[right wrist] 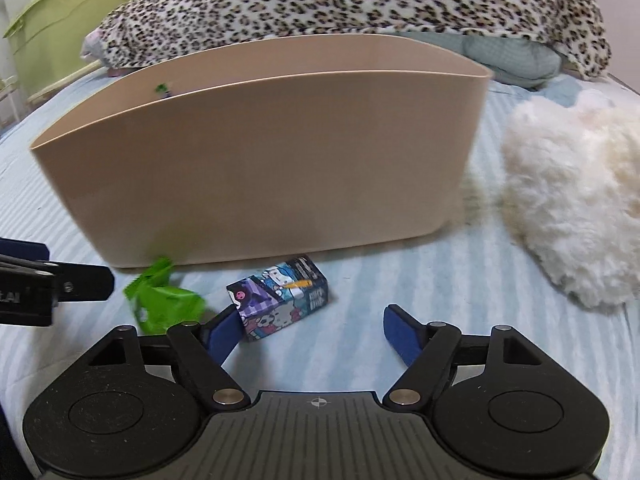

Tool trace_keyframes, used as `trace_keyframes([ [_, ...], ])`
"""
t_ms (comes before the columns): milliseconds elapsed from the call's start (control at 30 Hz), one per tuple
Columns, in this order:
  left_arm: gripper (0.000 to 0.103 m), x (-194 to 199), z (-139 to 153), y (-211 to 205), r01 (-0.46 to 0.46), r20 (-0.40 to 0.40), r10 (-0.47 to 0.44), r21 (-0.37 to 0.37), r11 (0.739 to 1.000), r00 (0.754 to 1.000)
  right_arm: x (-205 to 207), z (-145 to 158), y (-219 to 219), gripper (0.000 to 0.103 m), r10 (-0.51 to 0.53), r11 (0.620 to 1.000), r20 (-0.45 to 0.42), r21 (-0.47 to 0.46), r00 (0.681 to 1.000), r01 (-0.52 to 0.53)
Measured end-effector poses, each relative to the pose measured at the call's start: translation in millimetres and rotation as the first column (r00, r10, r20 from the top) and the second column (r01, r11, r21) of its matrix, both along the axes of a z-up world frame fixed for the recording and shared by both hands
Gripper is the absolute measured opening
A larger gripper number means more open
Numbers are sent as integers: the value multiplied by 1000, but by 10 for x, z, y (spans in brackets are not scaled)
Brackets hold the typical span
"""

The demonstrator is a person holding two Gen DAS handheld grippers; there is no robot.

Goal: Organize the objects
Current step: 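Grasp the green snack packet with the left tool while the right grasps the purple juice box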

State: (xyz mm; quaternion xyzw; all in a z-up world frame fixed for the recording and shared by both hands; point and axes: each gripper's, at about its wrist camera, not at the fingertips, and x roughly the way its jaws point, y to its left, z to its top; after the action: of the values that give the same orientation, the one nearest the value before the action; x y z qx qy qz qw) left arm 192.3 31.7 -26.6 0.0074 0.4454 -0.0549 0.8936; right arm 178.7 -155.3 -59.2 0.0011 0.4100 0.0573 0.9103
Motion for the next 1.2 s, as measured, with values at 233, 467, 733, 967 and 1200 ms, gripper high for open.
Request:
trace_keyframes([
  [233, 85, 4, -72, -128, 39, -18, -40, -45, 998, 999, -67, -63, -156, 78, -24, 999, 5, -32, 1000, 24],
  [467, 85, 144, -285, -246, 60, -64, -62, -27, 998, 996, -26, -158, -268, 78, -24, 999, -5, -22, 1000, 23],
  [733, 77, 208, -352, -266, 53, -63, -56, -57, 997, 996, 118, -219, -115, 78, 48, 997, 10, -67, 999, -47],
  [967, 44, 151, -330, -245, 74, -67, -80, -93, 993, 995, 222, -225, -61, 58, 65, 997, 8, -34, 998, -65],
  [1200, 35, 113, -299, -183, 61, -68, -70, -123, 990, 995, 188, -125, -75, 45, 54, 999, 2, -1, 999, -54],
])
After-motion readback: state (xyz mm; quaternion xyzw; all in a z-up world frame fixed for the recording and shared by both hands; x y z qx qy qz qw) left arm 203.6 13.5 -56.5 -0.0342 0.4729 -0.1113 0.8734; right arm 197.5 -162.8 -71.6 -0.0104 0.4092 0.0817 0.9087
